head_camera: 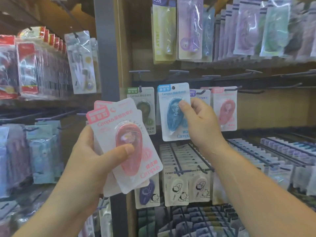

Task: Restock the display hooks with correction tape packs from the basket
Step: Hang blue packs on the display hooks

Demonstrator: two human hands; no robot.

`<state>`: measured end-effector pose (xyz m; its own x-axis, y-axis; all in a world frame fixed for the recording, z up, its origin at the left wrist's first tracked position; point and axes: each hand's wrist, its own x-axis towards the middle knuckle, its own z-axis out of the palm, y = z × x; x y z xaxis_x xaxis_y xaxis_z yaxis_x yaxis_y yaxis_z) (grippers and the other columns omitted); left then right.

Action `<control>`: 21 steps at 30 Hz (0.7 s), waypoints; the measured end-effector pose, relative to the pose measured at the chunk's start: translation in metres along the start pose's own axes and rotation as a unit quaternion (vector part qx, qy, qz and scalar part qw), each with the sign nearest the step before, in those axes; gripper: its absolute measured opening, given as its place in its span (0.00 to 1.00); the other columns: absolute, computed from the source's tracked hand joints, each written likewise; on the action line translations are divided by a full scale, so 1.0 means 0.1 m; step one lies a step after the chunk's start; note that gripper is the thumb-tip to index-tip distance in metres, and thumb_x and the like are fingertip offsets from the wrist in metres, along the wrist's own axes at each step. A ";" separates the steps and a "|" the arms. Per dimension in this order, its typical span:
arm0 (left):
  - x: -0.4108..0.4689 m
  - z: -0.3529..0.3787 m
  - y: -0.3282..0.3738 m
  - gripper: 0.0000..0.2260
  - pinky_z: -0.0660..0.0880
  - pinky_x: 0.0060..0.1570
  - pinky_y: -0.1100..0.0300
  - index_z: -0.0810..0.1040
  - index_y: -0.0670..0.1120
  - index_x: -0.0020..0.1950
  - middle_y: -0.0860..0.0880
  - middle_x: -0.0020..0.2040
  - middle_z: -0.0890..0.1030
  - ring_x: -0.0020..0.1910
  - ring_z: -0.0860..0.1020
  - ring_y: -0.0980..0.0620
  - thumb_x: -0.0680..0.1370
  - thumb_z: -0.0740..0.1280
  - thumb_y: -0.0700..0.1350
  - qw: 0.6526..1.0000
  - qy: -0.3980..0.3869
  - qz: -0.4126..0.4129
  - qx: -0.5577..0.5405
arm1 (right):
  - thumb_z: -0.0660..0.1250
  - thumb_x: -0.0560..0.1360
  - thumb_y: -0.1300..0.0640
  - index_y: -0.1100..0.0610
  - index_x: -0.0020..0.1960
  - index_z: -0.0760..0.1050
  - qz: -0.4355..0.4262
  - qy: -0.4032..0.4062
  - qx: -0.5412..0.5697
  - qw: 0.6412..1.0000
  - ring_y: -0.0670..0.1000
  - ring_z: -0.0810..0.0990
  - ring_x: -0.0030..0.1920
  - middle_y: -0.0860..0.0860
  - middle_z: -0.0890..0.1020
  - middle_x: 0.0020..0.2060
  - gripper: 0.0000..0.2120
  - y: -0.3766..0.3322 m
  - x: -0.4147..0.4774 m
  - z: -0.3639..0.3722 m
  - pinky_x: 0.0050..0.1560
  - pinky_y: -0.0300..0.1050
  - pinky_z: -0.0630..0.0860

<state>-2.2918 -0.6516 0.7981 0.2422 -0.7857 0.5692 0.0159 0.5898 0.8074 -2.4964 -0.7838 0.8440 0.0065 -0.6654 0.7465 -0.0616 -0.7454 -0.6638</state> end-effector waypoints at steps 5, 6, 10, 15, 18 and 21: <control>0.01 0.00 -0.02 0.39 0.84 0.40 0.48 0.78 0.51 0.67 0.47 0.57 0.87 0.52 0.88 0.42 0.55 0.79 0.52 0.999 0.010 0.019 0.026 | 0.63 0.84 0.50 0.54 0.49 0.77 0.007 0.014 0.020 1.000 0.40 0.83 0.42 0.45 0.85 0.44 0.10 0.03 0.06 -0.01 0.38 0.34 0.76; 0.01 0.00 -0.03 0.39 0.84 0.41 0.49 0.78 0.52 0.67 0.48 0.58 0.87 0.53 0.88 0.43 0.55 0.79 0.52 0.999 0.015 0.027 0.034 | 0.63 0.84 0.50 0.54 0.48 0.76 0.006 0.017 0.019 1.000 0.39 0.82 0.41 0.45 0.85 0.43 0.10 0.04 0.07 -0.01 0.37 0.33 0.75; -0.01 0.01 -0.06 0.37 0.84 0.43 0.49 0.79 0.57 0.63 0.51 0.57 0.87 0.53 0.88 0.46 0.53 0.80 0.53 0.998 0.027 0.041 0.043 | 0.63 0.84 0.49 0.54 0.53 0.78 0.047 -0.001 0.023 0.999 0.38 0.83 0.40 0.44 0.85 0.46 0.10 0.05 0.12 0.00 0.33 0.31 0.74; -0.03 0.05 -0.08 0.33 0.84 0.40 0.55 0.80 0.62 0.57 0.53 0.55 0.88 0.51 0.88 0.49 0.52 0.80 0.53 0.998 0.028 0.042 0.039 | 0.63 0.83 0.44 0.48 0.62 0.78 0.108 -0.019 -0.028 0.994 0.40 0.83 0.47 0.42 0.84 0.53 0.12 0.06 0.27 0.13 0.32 0.33 0.75; -0.06 0.07 -0.08 0.34 0.83 0.37 0.61 0.80 0.61 0.58 0.53 0.54 0.88 0.50 0.88 0.50 0.52 0.79 0.53 0.998 0.028 0.039 0.033 | 0.64 0.82 0.42 0.50 0.61 0.78 0.096 -0.004 -0.131 0.987 0.44 0.82 0.47 0.45 0.84 0.54 0.15 0.11 0.41 0.22 0.33 0.37 0.73; -0.09 0.07 -0.07 0.33 0.83 0.36 0.62 0.80 0.62 0.56 0.53 0.53 0.88 0.49 0.88 0.51 0.51 0.79 0.52 0.998 0.030 0.036 0.029 | 0.62 0.82 0.39 0.50 0.63 0.77 0.088 0.017 -0.222 0.971 0.51 0.81 0.52 0.48 0.83 0.56 0.18 0.19 0.48 0.27 0.34 0.40 0.71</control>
<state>-2.3009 -0.6504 0.7882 0.2992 -0.7283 0.6165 -0.0598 0.6305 0.7739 -2.4704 -0.8305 0.8661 -0.0764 -0.7732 0.6296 -0.4823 -0.5240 -0.7020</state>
